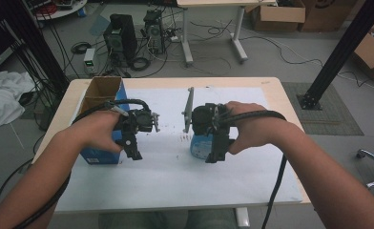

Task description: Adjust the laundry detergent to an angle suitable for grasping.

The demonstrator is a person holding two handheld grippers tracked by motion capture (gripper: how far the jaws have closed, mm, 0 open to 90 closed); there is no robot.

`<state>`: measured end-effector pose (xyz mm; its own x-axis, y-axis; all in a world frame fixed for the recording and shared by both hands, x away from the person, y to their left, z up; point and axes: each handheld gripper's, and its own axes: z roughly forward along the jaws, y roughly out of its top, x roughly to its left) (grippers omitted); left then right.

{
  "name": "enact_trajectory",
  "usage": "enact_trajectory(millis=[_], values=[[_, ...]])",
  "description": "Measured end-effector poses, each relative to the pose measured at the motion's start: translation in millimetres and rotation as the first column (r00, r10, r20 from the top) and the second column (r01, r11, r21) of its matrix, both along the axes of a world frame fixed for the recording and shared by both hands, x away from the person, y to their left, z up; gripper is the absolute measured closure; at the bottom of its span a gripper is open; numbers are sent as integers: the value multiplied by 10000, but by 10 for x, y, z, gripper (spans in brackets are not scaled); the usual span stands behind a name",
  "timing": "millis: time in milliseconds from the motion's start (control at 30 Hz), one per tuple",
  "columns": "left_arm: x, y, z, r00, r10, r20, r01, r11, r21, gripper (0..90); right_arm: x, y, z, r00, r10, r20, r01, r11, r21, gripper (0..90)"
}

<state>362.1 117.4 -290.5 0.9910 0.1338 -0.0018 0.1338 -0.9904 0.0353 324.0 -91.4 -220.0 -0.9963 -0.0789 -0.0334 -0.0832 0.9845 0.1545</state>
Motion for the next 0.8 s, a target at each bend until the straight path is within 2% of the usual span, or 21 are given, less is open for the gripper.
enact_trajectory(millis=[200, 400, 533, 700, 800], values=[[4, 14, 30, 10000, 45, 41, -46, 10000, 24, 1, 148, -63, 100, 9992, -363, 148, 362, 9993, 71, 0], [10, 37, 60, 9999, 100, 83, -100, 9999, -34, 1, 320, -116, 120, 9971, -760, 39, 760, 9971, 99, 0], [7, 37, 63, 9999, 51, 141, -51, 10000, -13, 1, 433, -125, 108, 9957, -920, 120, 920, 9957, -40, 0], [8, 36, 40, 10000, 72, 16, -72, 10000, 61, 1, 557, -123, 58, 9935, -1141, 23, 1141, 9933, -207, 0], [10, 36, 34, 10000, 70, 69, -70, 10000, 43, 1, 605, -119, 29, 9928, -1201, 9, 1201, 9924, -275, 0]])
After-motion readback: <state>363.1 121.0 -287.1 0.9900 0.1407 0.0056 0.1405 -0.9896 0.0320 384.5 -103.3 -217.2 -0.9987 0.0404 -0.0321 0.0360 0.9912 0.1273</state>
